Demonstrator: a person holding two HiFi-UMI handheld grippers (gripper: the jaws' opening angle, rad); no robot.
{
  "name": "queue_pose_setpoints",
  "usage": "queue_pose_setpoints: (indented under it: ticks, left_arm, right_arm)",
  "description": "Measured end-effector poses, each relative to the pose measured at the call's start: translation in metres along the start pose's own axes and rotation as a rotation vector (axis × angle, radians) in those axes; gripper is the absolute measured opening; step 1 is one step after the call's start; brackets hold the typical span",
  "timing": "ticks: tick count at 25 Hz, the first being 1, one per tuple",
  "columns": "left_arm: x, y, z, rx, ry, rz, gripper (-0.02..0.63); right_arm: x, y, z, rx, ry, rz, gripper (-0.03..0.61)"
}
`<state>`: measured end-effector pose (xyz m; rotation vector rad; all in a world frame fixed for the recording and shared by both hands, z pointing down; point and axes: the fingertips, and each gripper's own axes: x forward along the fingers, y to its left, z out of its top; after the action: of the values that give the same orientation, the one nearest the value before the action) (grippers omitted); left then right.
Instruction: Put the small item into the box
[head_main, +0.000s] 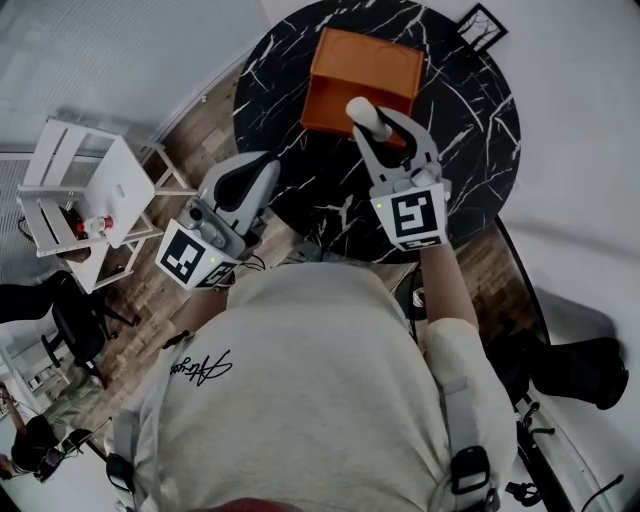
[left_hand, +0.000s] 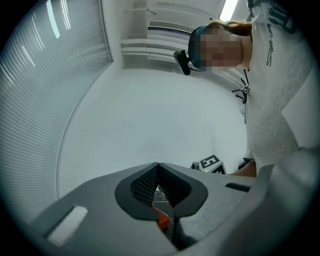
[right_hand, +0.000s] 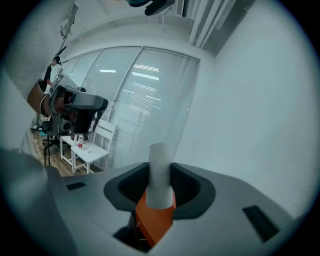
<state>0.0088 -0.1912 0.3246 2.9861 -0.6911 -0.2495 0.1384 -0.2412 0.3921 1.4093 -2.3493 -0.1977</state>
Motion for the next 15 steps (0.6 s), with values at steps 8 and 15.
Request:
queue_pose_setpoints:
  ticks: [8,15]
  left_arm:
    - [-0.006,0.007,-0.003,-0.001,0.009,0.022,0.003]
    - [-0.006,0.008,-0.001,0.000,0.005,0.028,0.003]
  right_arm:
    - [0.019,-0.006,-0.015,-0.045,0.011,-0.001,0.135]
    - [0.033,-0.010,-0.037,-0.049,0.056,-0.001,0.136]
